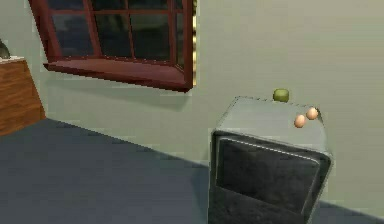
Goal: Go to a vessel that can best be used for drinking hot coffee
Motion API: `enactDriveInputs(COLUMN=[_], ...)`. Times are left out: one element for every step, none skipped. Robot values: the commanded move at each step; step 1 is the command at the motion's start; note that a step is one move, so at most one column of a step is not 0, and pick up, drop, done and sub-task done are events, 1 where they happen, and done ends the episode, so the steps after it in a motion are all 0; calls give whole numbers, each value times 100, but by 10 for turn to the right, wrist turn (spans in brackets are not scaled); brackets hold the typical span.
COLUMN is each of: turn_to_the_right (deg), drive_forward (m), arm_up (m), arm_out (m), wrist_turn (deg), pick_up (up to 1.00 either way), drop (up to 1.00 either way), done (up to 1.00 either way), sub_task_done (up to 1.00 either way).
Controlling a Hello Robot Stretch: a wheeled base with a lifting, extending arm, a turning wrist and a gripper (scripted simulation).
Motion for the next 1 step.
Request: enactDriveInputs(turn_to_the_right=[30], drive_forward=[0], arm_up=[0], arm_out=[0], wrist_turn=[0], pick_up=[0], drop=[0], done=[0], sub_task_done=[0])
